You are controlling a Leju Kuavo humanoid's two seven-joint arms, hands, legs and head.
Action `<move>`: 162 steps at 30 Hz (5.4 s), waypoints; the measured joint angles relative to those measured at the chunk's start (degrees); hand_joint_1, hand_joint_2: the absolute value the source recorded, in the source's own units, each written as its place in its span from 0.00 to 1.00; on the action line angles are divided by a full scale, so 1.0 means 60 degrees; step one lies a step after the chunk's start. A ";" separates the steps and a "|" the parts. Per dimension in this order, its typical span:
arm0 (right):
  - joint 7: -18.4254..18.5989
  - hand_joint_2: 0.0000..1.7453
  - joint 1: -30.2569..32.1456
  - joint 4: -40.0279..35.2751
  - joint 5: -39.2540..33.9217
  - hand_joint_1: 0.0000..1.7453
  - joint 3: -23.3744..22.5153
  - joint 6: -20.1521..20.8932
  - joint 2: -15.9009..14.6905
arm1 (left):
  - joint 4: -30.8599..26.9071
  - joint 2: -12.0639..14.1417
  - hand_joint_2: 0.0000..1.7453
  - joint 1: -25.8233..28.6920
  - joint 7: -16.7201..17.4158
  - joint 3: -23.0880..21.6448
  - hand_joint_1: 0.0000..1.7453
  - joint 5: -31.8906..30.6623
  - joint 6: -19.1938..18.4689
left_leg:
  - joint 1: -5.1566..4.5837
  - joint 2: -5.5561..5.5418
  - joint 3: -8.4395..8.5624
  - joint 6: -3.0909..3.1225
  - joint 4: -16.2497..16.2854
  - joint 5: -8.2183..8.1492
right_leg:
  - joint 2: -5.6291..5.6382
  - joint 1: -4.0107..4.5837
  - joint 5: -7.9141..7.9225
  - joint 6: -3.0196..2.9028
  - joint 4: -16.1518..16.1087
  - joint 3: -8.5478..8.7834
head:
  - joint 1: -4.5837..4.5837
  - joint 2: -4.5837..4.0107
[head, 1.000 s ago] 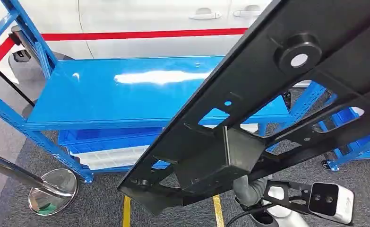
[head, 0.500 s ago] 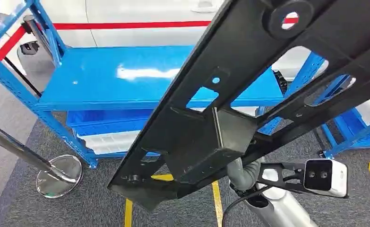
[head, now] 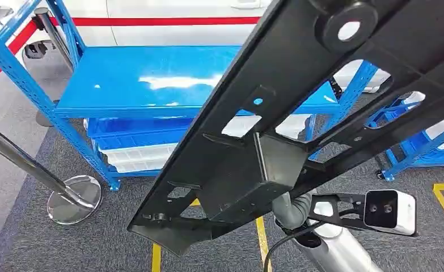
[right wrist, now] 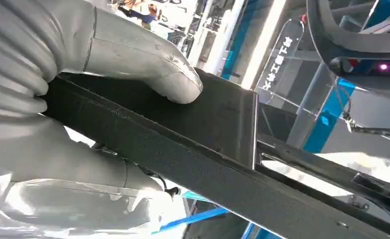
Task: Take the parts from the cabinet and place them on the table.
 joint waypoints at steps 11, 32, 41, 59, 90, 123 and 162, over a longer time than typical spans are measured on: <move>-0.0193 1.00 -0.0479 0.0783 -0.0430 0.98 0.0157 0.0248 -0.0026 | 0.0000 -0.0208 1.00 0.0071 0.0106 0.0135 0.00 0.0208 0.0266 | 0.0075 -0.0040 -0.1268 -0.0608 0.3274 -0.0923 | -0.0074 0.0074 0.1006 -0.0553 -0.3183 0.1221 | -0.0004 0.0000; -0.0248 1.00 -0.0135 0.0878 -0.0251 0.98 -0.0033 0.0806 -0.0295 | 0.0000 -0.0270 1.00 0.0111 0.0277 0.0251 0.00 0.0237 0.0317 | -0.0044 0.0013 0.0161 -0.0255 0.0213 -0.0240 | 0.0017 0.0105 0.0663 -0.0254 -0.2938 0.1460 | 0.0000 0.0000; -0.0273 1.00 0.0995 0.0841 0.0714 0.98 -0.1151 0.2051 -0.0142 | 0.0000 -0.0335 1.00 0.0203 0.0255 0.0284 0.00 0.0200 0.0280 | 0.0034 -0.0002 -0.1144 -0.0588 0.3280 -0.1725 | -0.0033 0.0071 0.0883 -0.0582 -0.3020 0.1289 | -0.0004 0.0000; -0.0277 1.00 0.1039 -0.0037 0.2068 0.98 -0.1294 0.0566 0.0054 | 0.0000 -0.0259 1.00 0.0121 0.0630 0.0222 0.00 -0.0182 -0.0401 | 0.0040 0.0517 0.0300 -0.0136 0.0158 -0.0337 | -0.0168 -0.0037 0.0667 -0.0063 -0.1971 0.0860 | 0.0000 0.0000; -0.0273 1.00 0.1025 -0.0382 0.2455 0.98 -0.0736 -0.0087 0.0546 | 0.0022 -0.0033 1.00 0.0011 0.1253 0.0004 0.00 -0.0488 -0.0222 | 0.0045 0.0623 0.0508 -0.0213 -0.0017 -0.0420 | -0.0303 -0.0067 0.0927 -0.0018 -0.2531 0.1020 | 0.0000 0.0000; -0.0248 1.00 0.1261 -0.0617 0.4921 0.98 -0.0391 -0.0790 0.0379 | 0.0062 0.0357 1.00 -0.0084 0.0678 -0.0284 0.00 -0.1071 -0.0565 | -0.0035 0.0788 0.0527 -0.0361 0.0125 -0.0631 | -0.0491 0.0103 0.0753 -0.0350 -0.2858 0.1184 | 0.0000 0.0000; 0.0907 1.00 0.0575 0.1209 0.5283 0.98 0.0160 -0.0314 -0.0222 | 0.0073 -0.0215 1.00 0.0134 0.0568 0.0033 0.00 -0.0597 -0.0310 | 0.0023 0.0016 -0.0767 -0.0547 0.3106 -0.2203 | 0.0305 0.0085 0.0917 -0.0612 -0.2976 0.1062 | 0.0000 0.0000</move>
